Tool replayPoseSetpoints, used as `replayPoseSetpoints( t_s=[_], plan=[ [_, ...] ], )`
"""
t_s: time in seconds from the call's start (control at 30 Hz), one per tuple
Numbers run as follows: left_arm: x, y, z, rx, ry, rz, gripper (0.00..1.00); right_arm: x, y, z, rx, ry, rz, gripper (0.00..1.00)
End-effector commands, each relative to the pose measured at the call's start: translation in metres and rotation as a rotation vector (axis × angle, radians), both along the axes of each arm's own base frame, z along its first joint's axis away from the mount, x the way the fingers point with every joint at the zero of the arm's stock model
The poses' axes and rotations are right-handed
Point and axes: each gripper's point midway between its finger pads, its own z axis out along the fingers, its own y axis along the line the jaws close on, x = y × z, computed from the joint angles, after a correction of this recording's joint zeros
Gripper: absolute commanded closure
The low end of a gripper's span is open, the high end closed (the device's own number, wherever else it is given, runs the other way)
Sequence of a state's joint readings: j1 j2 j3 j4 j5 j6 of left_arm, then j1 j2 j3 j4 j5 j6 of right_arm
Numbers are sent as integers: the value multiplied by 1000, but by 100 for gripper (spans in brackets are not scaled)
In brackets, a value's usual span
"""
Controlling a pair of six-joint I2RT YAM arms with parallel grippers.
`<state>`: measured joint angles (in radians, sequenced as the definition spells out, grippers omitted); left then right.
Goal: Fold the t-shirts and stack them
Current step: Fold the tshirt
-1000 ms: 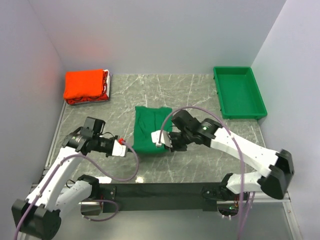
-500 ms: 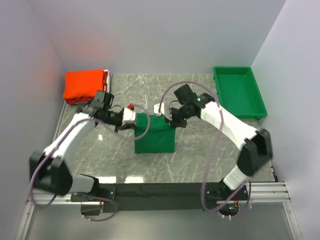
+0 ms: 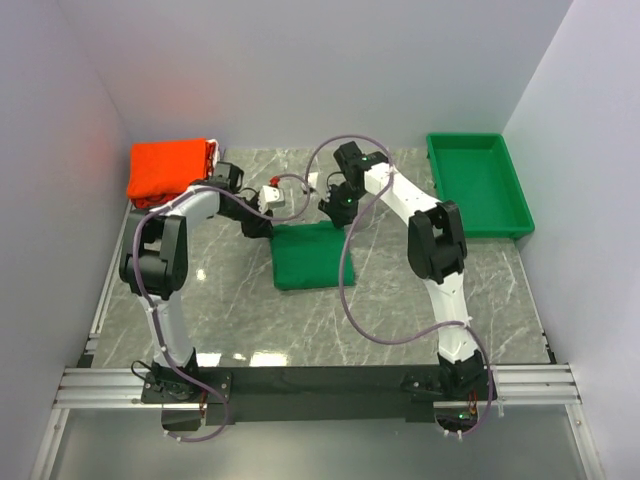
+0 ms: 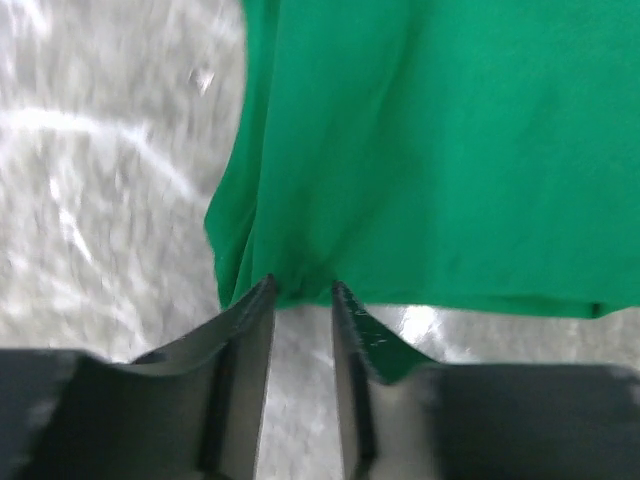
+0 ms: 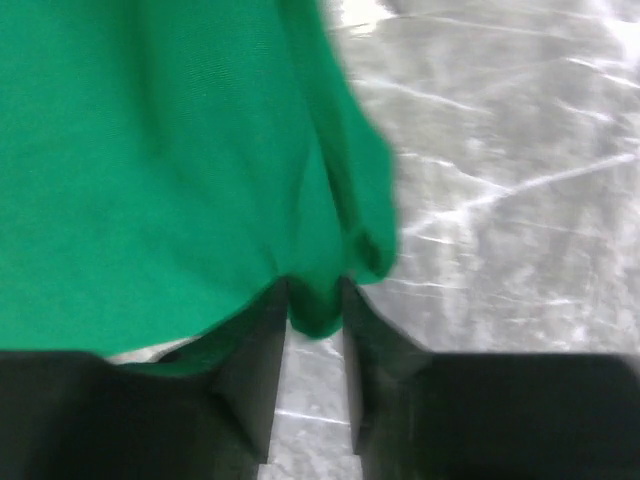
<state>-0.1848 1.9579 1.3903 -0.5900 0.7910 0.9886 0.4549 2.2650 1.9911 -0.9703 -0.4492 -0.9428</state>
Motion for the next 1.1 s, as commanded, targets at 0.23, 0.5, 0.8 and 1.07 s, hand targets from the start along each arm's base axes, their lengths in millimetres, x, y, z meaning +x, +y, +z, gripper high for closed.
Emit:
replayPoseSetpoints(
  t_s=[0.23,0.5,0.8,1.07],
  plan=[
    [25,24,57,-130,-34,179,58,11,-11,66,157,56,-282,46],
    [0,-15,68,-217,216,316,56,-45,15,59,273,395,-335,66],
    [-46,-34,29,-278,617,498,61,-108,26,-4,196,606,-416,71],
    [-108,-29,8,-201,747,479,63,-170,25,-11,141,662,-359,71]
  ],
)
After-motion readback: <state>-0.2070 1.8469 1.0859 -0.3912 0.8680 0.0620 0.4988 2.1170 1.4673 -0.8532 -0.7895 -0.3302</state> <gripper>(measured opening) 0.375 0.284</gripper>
